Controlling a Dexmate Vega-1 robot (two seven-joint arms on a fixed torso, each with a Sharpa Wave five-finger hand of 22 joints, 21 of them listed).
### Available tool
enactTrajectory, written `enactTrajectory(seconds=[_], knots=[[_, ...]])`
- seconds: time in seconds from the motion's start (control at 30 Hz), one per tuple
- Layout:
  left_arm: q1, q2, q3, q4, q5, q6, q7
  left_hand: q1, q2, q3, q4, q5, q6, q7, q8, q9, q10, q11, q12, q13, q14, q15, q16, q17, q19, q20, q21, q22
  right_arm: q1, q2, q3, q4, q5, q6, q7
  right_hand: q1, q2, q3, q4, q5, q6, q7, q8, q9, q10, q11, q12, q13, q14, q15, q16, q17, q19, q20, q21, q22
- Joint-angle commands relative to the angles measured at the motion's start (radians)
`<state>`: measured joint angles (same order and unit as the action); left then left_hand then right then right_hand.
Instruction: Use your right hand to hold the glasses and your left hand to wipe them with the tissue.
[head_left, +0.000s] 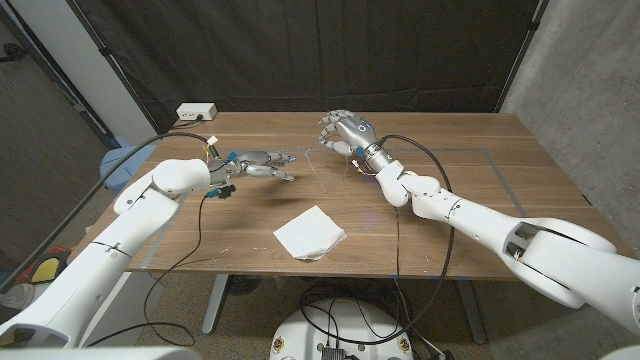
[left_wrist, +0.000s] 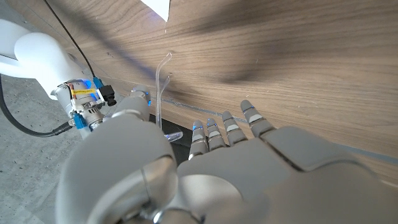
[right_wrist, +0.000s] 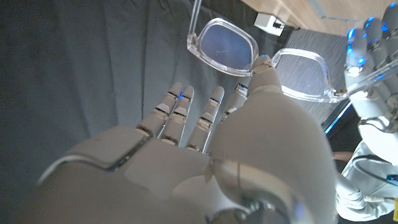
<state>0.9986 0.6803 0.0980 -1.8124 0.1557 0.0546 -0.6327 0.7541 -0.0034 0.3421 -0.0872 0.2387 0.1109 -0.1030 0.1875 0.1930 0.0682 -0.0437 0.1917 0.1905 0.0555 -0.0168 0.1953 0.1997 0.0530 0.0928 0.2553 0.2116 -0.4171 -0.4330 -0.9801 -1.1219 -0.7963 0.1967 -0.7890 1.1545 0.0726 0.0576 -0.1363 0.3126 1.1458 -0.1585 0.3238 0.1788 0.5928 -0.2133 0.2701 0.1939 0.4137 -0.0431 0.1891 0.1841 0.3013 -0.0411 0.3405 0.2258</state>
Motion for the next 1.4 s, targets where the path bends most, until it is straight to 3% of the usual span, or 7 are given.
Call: enactTrajectory(seconds=[0.03,0.13,0.77,0.83,1.0,1.23,1.4], knots=[[-0.049,0.016,0.047,0.008,0.026,-0.033,-0.040,0.016,-0.012,-0.011,-0.004,0.002,0.009,-0.071,0.012,0.002,-0.013,0.001,0.003,0.000,-0.007,0.007,-0.001,0.001,-0.007,0.011,0.005,0.003,-0.067,-0.051,0.053,-0.100,0.007,-0.064,-0.067,0.008,0.006,-0.008,0.004,0.010,0.072,-0.041,-0.001,0.011,0.010,0.001,0.002,0.001,0.006,-0.189,0.004,0.003,0.007,-0.142,0.008,0.006],[-0.069,0.026,0.068,0.006,0.032,-0.045,-0.069,0.027,-0.023,-0.018,-0.012,0.003,0.036,-0.109,0.022,0.003,-0.023,-0.011,0.002,0.000,-0.014,0.000,-0.003,-0.001,-0.009,0.010,0.004,0.002,-0.082,-0.058,0.065,-0.122,0.009,-0.088,-0.070,0.010,0.006,-0.011,0.005,0.010,0.070,-0.042,-0.004,0.014,0.010,0.001,0.001,0.001,0.005,-0.189,0.003,0.003,0.005,-0.143,0.008,0.006],[-0.174,0.115,0.162,-0.071,0.093,-0.112,-0.245,0.061,-0.064,-0.046,-0.035,0.017,0.153,-0.115,0.059,0.011,-0.074,-0.056,-0.002,-0.001,-0.079,-0.002,-0.013,-0.002,-0.043,0.007,-0.009,0.000,-0.113,-0.046,0.102,-0.138,0.037,-0.155,-0.094,0.026,0.012,-0.031,0.009,0.016,0.054,-0.042,-0.024,0.029,0.002,0.000,-0.012,0.000,-0.008,-0.189,-0.003,0.003,-0.005,-0.146,0.012,0.012],[-0.175,0.125,0.167,-0.089,0.110,-0.116,-0.250,0.064,-0.077,-0.055,-0.039,0.019,0.156,-0.116,0.058,0.011,-0.055,-0.053,0.008,0.000,-0.071,-0.009,-0.006,-0.001,-0.045,0.004,-0.010,-0.001,-0.113,-0.041,0.107,-0.132,0.048,-0.153,-0.098,0.027,0.014,-0.034,0.011,0.017,0.050,-0.042,-0.028,0.031,0.000,0.000,-0.015,-0.001,-0.010,-0.189,-0.003,0.003,-0.005,-0.145,0.013,0.012],[-0.182,0.145,0.185,-0.132,0.153,-0.124,-0.262,0.071,-0.090,-0.071,-0.038,0.029,0.117,-0.116,0.036,0.010,-0.006,-0.092,0.029,0.006,-0.036,-0.046,0.014,0.007,-0.035,-0.009,-0.005,0.000,-0.114,-0.034,0.114,-0.128,0.057,-0.158,-0.107,0.029,0.019,-0.041,0.014,0.017,0.046,-0.042,-0.034,0.033,-0.008,0.000,-0.021,-0.001,-0.013,-0.189,-0.004,0.002,-0.005,-0.143,0.016,0.014],[-0.182,0.167,0.205,-0.180,0.208,-0.135,-0.274,0.082,-0.068,-0.070,-0.032,0.036,0.105,-0.117,0.030,0.011,0.043,-0.130,0.046,0.011,-0.009,-0.041,0.030,0.021,-0.041,-0.017,-0.006,0.001,-0.121,-0.024,0.126,-0.133,0.075,-0.160,-0.123,0.034,0.025,-0.047,0.017,0.018,0.045,-0.043,-0.041,0.035,-0.016,0.000,-0.027,-0.002,-0.018,-0.189,-0.005,0.002,-0.006,-0.140,0.019,0.015],[-0.161,0.191,0.209,-0.231,0.265,-0.148,-0.263,0.094,-0.052,-0.067,-0.030,0.040,0.119,-0.116,0.035,0.012,0.079,-0.133,0.060,0.017,-0.014,-0.023,0.034,0.033,-0.060,-0.019,-0.011,0.002,-0.142,-0.007,0.149,-0.148,0.104,-0.165,-0.157,0.036,0.028,-0.051,0.018,0.019,0.044,-0.043,-0.046,0.033,-0.021,0.000,-0.030,-0.002,-0.020,-0.189,-0.005,0.002,-0.007,-0.137,0.021,0.016]])
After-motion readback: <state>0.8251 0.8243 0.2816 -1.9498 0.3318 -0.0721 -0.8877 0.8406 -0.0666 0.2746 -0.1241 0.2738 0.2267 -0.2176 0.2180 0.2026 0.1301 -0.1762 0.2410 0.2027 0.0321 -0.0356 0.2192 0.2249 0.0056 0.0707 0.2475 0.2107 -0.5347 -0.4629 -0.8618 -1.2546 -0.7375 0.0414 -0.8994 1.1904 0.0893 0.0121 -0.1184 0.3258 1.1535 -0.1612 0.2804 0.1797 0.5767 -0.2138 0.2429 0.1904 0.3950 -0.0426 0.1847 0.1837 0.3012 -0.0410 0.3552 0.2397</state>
